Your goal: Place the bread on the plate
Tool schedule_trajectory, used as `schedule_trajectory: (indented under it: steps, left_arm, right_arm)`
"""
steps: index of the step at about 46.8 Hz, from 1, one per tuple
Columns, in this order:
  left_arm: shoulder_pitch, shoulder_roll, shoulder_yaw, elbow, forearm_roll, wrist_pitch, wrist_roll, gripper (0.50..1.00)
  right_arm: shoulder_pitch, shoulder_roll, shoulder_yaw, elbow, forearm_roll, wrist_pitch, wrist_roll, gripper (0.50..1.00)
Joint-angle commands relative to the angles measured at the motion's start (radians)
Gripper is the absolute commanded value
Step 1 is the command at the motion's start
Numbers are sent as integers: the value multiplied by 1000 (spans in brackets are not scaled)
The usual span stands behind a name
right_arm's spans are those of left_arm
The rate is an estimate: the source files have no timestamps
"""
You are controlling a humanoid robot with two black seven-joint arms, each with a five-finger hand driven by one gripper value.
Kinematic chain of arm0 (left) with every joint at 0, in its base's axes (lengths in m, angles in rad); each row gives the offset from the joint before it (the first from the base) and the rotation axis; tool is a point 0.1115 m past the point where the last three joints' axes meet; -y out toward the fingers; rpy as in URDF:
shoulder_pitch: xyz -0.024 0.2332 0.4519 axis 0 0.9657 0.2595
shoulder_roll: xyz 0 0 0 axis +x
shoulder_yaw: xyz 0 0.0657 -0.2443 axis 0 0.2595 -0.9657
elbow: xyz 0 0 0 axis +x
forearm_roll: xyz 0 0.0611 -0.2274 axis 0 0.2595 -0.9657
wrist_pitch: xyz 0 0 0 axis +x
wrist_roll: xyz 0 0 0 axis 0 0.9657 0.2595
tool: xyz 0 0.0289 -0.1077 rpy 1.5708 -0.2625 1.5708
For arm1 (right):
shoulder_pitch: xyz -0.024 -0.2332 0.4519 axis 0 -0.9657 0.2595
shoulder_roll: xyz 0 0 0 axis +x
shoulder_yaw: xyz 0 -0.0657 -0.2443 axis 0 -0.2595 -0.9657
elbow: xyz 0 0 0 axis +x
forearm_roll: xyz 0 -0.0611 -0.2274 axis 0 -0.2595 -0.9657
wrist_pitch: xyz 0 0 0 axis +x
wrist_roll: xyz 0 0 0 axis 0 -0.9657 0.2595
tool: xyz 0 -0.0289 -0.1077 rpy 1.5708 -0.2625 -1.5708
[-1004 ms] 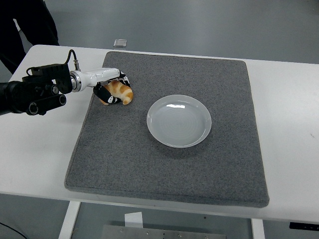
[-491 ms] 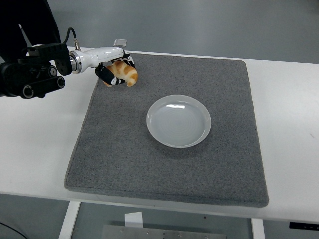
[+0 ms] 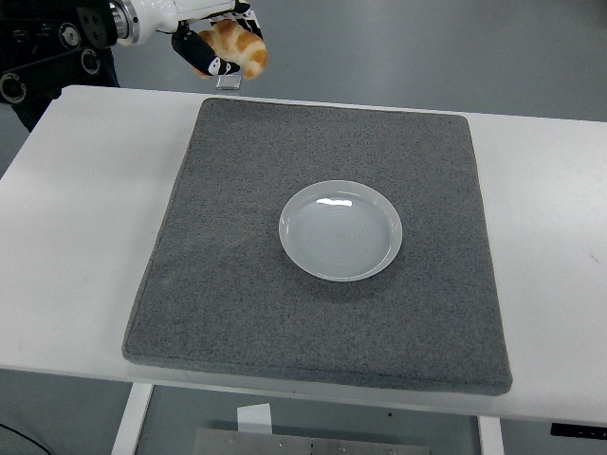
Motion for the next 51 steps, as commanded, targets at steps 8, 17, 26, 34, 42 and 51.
schedule_trajectory:
  steps: [8, 17, 26, 34, 42, 51]
  left_arm:
    - [-18, -33, -25, -72, -8, 15, -9, 500]
    - [-4, -104, -85, -83, -2, 31, -34, 500]
    - [-19, -170, -91, -84, -9, 32, -46, 500]
    - [-16, -236, -94, -80, -3, 32, -48, 500]
    - [-6, -276, -88, -75, 1, 31, -55, 500]
    - [27, -316, -80, -72, 21, 31, -68, 500]
  right_arm:
    - [0, 0, -1, 0, 0, 0, 1, 952]
    - [1, 0, 0, 0, 0, 0, 1, 952]
    - [1, 0, 0, 0, 0, 0, 1, 952]
    - [1, 0, 0, 0, 0, 0, 1, 952]
    - [0, 0, 0, 0, 0, 0, 1, 952]
    - [1, 0, 0, 0, 0, 0, 0, 952]
